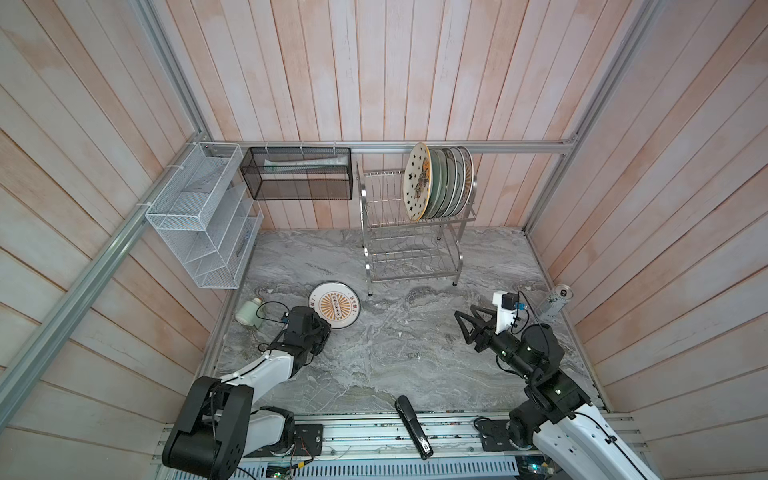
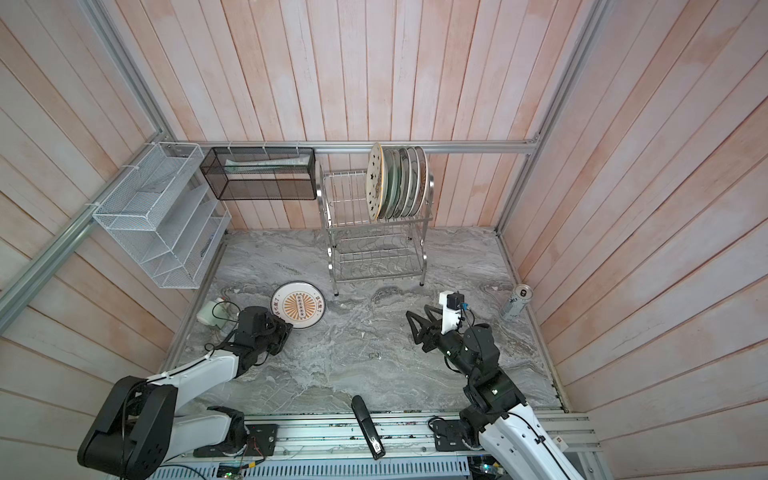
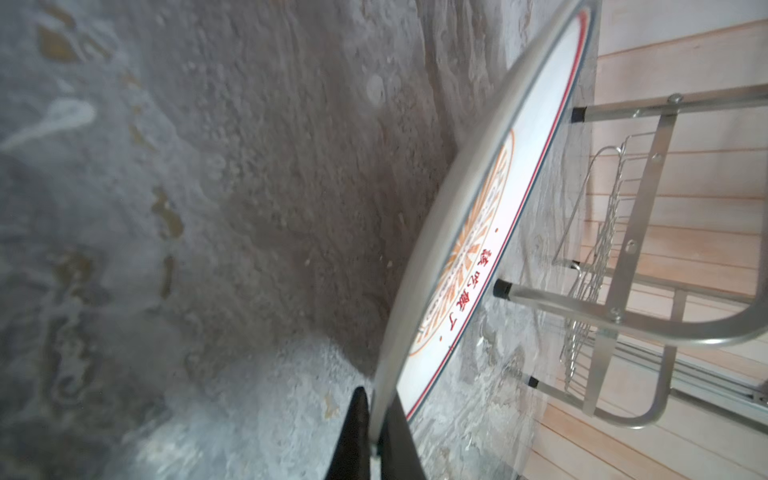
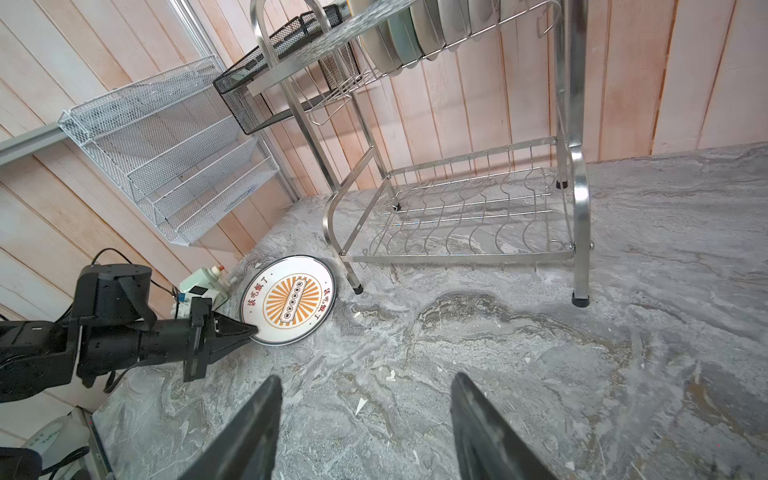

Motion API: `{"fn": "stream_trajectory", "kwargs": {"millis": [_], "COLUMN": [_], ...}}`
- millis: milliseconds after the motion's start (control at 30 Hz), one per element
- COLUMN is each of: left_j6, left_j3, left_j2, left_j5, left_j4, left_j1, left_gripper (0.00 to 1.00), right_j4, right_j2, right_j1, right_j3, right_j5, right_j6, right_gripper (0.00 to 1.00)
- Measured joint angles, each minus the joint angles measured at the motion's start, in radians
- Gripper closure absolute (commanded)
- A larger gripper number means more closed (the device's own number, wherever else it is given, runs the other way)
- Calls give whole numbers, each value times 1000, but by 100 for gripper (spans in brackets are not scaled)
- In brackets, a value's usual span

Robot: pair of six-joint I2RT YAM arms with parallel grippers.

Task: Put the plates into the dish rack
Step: 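Drag the sunburst plate with the left gripper toward the table center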

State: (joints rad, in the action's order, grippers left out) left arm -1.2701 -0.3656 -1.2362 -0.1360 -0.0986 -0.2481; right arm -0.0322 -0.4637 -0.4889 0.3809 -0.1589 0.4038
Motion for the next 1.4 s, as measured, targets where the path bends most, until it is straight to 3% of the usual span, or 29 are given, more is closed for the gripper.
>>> {"fn": "stream_trajectory", "kwargs": {"millis": [200,433,1100,1233,1400], "left_j6": [2,26,402,449,484], "left_j3": [40,79,-173,-209,-235], "left_j2": [34,34,-282,-319,-348], "left_j5": [-39,-122,-464,-489,-473], "left_j4": [5,-38,66,97,137], "left_j1": [-116,-152,-202,-206,-209], "left_gripper": [100,100,100,97,84], "right_j4": [-24,-28,-98,-102,-128], "right_j2": [-36,-97,-388,-425,-511], "right_j1": [0,1,19,71,112], "right_j3": [0,3,17,16,0], "right_j5": [-4,-9,-184,-212,-247], "right_j6": [23,38,117,120,121], "right_gripper": [35,35,34,34,35]}}
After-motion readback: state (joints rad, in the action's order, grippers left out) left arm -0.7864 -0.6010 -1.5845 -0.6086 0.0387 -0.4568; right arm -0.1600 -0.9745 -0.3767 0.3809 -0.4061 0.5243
